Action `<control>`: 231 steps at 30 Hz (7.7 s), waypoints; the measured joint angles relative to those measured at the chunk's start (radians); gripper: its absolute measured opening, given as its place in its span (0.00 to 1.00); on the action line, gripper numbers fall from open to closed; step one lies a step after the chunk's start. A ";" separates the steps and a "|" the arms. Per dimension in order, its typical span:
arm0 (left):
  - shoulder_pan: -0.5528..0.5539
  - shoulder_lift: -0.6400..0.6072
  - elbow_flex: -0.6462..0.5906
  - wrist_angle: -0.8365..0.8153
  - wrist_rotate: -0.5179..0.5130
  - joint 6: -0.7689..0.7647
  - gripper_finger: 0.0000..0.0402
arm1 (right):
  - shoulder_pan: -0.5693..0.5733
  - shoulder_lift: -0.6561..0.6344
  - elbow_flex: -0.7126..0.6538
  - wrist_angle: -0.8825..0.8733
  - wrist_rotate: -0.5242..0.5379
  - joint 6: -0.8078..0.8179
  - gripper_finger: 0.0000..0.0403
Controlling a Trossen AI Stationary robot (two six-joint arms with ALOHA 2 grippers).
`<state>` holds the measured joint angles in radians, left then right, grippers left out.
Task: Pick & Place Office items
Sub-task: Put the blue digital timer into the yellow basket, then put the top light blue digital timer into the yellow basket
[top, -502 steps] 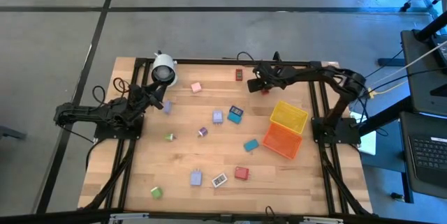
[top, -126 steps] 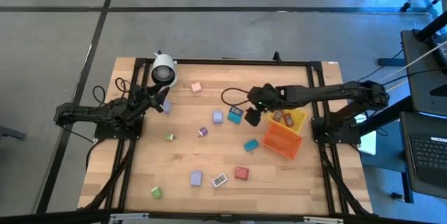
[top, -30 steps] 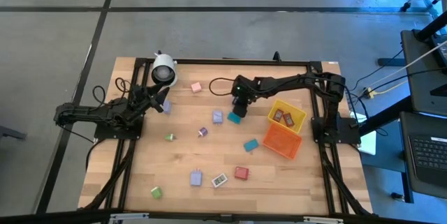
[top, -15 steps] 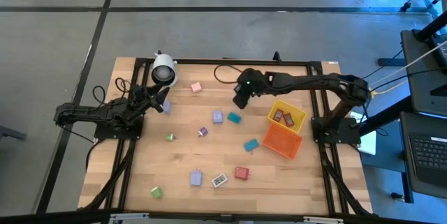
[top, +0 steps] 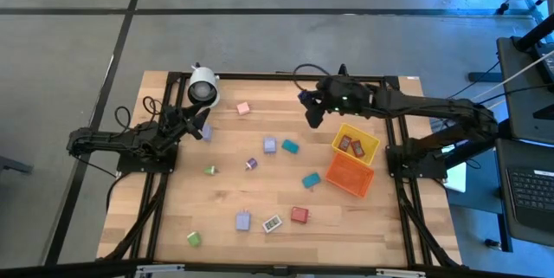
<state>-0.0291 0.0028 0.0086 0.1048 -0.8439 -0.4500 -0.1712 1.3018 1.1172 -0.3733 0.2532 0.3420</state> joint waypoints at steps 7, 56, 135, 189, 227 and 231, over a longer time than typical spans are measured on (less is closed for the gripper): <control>0.000 0.000 0.000 0.000 0.000 0.000 0.63 | 0.094 -0.116 0.001 0.003 0.005 -0.005 0.38; 0.000 0.000 0.000 0.000 0.001 0.000 0.63 | 0.442 -0.181 -0.347 -0.622 0.210 0.580 0.39; 0.000 0.000 0.000 0.000 0.000 0.000 0.63 | 0.147 0.527 -0.352 0.558 -0.034 0.034 0.61; 0.000 0.000 0.000 0.000 0.000 0.000 0.63 | 0.151 0.244 0.081 0.290 0.211 -0.044 0.41; 0.000 0.000 0.000 0.000 0.000 0.000 0.63 | 0.200 0.085 -0.306 -0.768 0.044 0.673 0.41; 0.000 0.000 0.000 0.000 0.000 0.000 0.63 | 0.200 0.085 -0.346 -0.667 0.007 0.673 0.41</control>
<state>-0.0292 0.0025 0.0089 0.1047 -0.8436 -0.4500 0.0292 1.3872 0.7707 -1.0405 0.2605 1.0145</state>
